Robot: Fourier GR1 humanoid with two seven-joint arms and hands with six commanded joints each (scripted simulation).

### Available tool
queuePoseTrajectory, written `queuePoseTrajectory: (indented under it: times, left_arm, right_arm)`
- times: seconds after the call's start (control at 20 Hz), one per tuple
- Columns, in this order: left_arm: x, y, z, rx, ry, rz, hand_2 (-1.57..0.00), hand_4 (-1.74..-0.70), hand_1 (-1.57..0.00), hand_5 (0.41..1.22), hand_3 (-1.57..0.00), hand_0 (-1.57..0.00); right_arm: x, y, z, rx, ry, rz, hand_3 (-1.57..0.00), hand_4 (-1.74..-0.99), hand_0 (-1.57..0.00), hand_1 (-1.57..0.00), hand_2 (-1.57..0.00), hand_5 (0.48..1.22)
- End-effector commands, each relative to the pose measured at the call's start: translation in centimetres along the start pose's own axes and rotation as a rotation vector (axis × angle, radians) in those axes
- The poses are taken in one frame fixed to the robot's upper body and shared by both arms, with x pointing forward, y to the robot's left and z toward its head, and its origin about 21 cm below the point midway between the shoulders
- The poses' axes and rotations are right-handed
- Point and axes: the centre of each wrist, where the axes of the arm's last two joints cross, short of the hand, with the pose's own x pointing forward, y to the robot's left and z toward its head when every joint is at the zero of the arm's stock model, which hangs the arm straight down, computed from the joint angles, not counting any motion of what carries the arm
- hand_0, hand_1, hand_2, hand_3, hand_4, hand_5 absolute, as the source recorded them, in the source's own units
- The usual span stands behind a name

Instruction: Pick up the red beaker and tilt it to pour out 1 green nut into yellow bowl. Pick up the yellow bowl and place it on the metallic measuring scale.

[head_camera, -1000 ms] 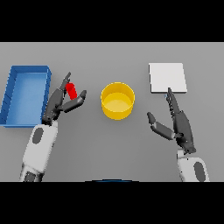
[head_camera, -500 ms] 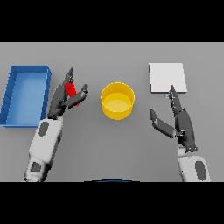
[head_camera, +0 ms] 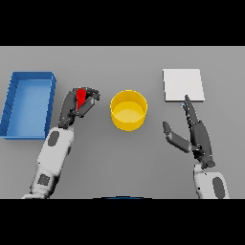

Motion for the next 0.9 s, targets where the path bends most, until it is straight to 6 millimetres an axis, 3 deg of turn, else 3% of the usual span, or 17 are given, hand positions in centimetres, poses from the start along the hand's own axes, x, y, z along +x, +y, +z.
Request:
queuePoseTrajectory:
  times: [0.0,0.05,0.35,0.55,0.85]
  left_arm:
    - [-0.1,0.0,0.1,0.001,0.012,-0.009,-1.38,-1.56,-1.36,1.163,-1.30,-1.36]
    - [0.0,0.1,0.0,0.003,0.009,-0.012,-1.42,-1.54,-1.41,1.174,-1.36,-1.40]
    - [1.7,1.2,-0.4,-0.013,-0.092,0.152,-1.53,-1.69,-1.53,1.140,-1.52,-1.53]
    - [4.6,2.2,-1.2,-0.051,-0.132,0.105,-1.55,-1.72,-1.55,1.131,-1.55,-1.55]
    - [6.2,3.2,-2.7,-0.087,-0.125,-0.013,-1.56,-1.72,-1.56,1.139,-1.55,-1.56]
  right_arm:
    - [0.1,-0.1,0.2,-0.001,0.004,0.001,0.00,-1.251,0.00,0.00,0.00,0.646]
    - [0.1,0.0,0.1,0.000,0.004,-0.009,0.00,-1.255,0.00,0.00,0.00,0.644]
    - [0.0,0.1,-0.4,-0.006,0.018,0.014,0.00,-1.236,0.00,0.00,0.00,0.644]
    - [0.0,0.0,-0.2,-0.004,-0.008,0.024,0.00,-1.226,0.00,0.00,0.00,0.650]
    - [-0.2,-0.3,-0.1,0.000,-0.029,0.060,0.00,-1.219,0.00,0.00,0.00,0.661]
